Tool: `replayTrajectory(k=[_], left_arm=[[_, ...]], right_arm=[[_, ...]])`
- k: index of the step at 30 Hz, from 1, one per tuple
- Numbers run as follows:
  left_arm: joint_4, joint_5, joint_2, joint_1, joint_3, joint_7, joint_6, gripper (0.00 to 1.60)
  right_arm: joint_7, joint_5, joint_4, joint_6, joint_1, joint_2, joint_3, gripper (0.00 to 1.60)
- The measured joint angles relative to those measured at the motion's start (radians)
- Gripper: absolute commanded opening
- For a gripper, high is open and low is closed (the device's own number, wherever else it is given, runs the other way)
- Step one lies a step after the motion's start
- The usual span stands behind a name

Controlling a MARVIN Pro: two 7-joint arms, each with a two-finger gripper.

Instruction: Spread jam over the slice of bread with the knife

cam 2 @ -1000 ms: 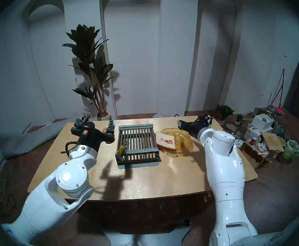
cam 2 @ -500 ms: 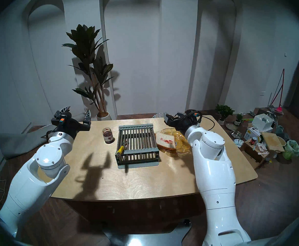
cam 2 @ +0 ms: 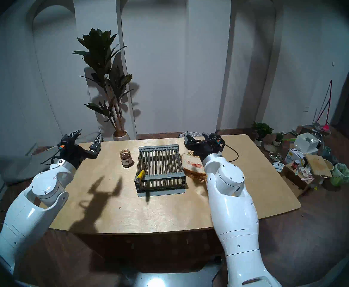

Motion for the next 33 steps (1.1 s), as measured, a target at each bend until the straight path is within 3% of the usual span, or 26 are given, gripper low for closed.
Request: replayTrajectory(k=[2, 10, 33], left_arm=[[0.026, -0.011, 0.0, -0.004, 0.0, -0.022, -0.031, 1.6], [0.082, -0.045, -0.003, -0.023, 0.0, -0.075, -0.081, 1.6], [0.125, -0.095, -0.022, -0.063, 0.015, -0.155, -0.096, 1.6]], right_arm=[[-0.057, -0.067, 0.004, 0.001, 0.006, -0.007, -0.027, 1.6], [-0.166, -0.176, 0.014, 0.048, 0.017, -0.017, -0.074, 1.6], [-0.134, -0.114, 0.012, 0.097, 0.019, -0.02, -0.047, 1.6]])
